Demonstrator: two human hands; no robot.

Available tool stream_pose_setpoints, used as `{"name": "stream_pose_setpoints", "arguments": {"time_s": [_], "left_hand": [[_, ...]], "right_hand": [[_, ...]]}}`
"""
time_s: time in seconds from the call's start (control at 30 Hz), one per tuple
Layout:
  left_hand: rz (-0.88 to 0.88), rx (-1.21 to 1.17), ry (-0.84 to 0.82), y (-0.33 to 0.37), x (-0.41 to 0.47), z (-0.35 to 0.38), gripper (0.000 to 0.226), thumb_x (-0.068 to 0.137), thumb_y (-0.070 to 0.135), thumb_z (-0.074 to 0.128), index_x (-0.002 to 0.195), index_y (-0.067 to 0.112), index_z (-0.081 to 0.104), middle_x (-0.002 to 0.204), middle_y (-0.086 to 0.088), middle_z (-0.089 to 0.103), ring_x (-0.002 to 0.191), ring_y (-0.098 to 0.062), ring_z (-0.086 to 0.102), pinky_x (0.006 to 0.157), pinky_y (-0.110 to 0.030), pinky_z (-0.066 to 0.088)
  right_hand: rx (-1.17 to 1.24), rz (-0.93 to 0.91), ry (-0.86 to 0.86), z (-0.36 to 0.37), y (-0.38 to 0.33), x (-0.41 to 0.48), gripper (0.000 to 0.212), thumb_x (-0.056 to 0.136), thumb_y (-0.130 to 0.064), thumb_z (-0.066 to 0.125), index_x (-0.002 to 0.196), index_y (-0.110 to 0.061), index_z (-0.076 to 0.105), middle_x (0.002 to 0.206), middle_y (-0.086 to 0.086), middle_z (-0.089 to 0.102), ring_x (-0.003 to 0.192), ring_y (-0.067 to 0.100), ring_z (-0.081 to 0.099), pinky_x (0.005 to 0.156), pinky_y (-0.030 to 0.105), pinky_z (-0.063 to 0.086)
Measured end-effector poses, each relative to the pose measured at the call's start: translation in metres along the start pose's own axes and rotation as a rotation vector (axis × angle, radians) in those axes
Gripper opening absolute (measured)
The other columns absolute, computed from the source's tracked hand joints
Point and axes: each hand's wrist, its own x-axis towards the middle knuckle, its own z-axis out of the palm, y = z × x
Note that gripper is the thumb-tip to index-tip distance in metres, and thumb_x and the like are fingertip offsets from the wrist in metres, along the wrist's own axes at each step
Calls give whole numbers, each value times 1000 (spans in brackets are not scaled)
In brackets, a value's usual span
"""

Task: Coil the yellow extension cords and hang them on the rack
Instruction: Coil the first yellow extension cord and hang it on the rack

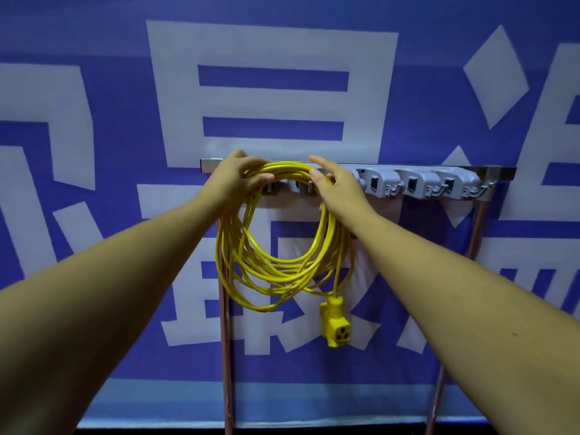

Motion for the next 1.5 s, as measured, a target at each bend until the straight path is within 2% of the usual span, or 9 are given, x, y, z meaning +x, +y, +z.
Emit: {"name": "stream_pose_setpoints", "arguments": {"time_s": [0.07,0.23,0.3,0.43,0.6,0.87,1.07,1.33,1.5], "left_hand": [[54,17,8,-4,-1,2,41,91,35,61,132,34,51,112,-8,52,97,-23,59,81,-40,55],[50,23,26,-3,-4,6,27,97,22,54,123,27,61,100,-13,46,80,-18,53,61,-19,51],[18,-64,14,-2,-4,5,25,96,19,56,119,24,63,103,-14,49,82,-19,57,61,-19,53],[-62,-307,-32,2,-7,0,24,92,21,62,116,23,66,106,-11,63,82,-22,68,64,-23,58],[-94,-396,-33,5,-15,2,28,95,26,57,121,21,65,97,-5,68,84,-18,69,74,-32,59],[-241,-643,-81,4,-17,0,28,90,16,64,117,20,69,99,-24,66,85,-27,64,87,-46,54],[-268,-603,-62,6,-15,0,28,88,14,67,114,25,70,81,-5,68,78,-23,66,82,-39,57],[-324,-616,-31,13,-14,4,26,89,13,63,111,25,71,91,-7,72,80,-21,68,77,-38,59],[-365,-606,-87,14,-9,-2,28,90,10,61,114,24,70,101,-19,71,80,-28,67,80,-43,59]], "right_hand": [[148,67,24,1,-1,-3,31,98,-23,52,127,-19,61,90,-1,61,72,16,61,57,22,56],[105,1,159,5,1,-6,28,93,-18,61,120,-12,67,95,-5,71,82,-2,58,70,0,40],[62,-43,194,8,2,-8,28,92,-17,63,119,-12,68,78,-7,62,67,0,49,62,5,37],[117,-8,215,9,6,-5,27,89,-16,67,115,-12,69,104,8,66,91,13,60,73,5,43],[246,36,228,8,5,-7,21,84,-10,70,104,-11,75,106,10,69,99,19,65,90,34,54],[205,50,188,3,6,-12,10,86,-8,67,94,-10,73,97,3,66,78,-1,60,69,9,47],[40,-34,194,4,12,-8,11,82,-15,71,79,-26,70,98,8,67,92,22,65,84,40,55],[140,57,169,3,7,-8,4,82,-15,70,80,-19,70,84,3,68,73,12,59,65,23,49],[315,190,179,6,-1,-1,7,78,-4,73,78,-10,71,76,6,67,73,16,61,72,31,53]]}}
